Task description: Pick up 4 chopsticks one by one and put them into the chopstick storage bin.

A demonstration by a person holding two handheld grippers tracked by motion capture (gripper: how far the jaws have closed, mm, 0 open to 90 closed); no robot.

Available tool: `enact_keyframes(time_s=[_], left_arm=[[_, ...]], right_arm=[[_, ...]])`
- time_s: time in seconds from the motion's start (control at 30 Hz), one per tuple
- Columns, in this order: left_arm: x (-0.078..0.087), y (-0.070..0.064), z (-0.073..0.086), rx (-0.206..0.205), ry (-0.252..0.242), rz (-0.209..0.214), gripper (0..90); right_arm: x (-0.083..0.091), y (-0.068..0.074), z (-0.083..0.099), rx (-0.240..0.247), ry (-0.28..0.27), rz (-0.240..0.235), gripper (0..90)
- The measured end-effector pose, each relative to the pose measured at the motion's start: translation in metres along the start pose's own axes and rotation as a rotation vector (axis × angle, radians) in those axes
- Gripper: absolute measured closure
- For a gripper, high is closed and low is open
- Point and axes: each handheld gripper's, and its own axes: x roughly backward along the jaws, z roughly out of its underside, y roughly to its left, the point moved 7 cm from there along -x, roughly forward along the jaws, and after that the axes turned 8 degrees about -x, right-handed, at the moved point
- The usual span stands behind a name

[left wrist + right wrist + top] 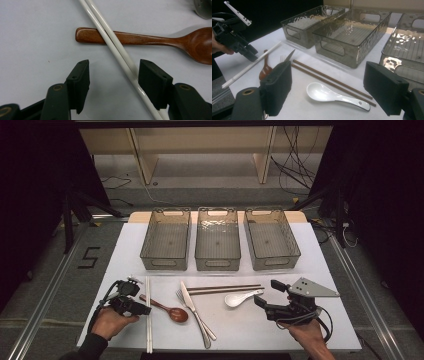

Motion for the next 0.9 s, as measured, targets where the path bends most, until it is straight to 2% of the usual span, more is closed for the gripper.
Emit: enact_keyframes(time_s=[0.17,0.37,0.9], left_arm=[[-0.0019,0.0007,0.0014,-0.007,0.015,0.002,43.8],[-0.0056,-0.0019,0.0033,-0.012,0.037,0.026,47.4],[-0.0065,-0.0013,0.002,-0.058,0.035,-0.008,61.1]], right_arm=[[0.0001,-0.0002,0.0,-0.002,0.0,-0.002,24.5],[-0.0001,-0.0004,0.0003,-0.005,0.005,-0.002,24.8],[-0.0011,-0.0013,0.0008,-0.008,0.01,-0.001,25.5]])
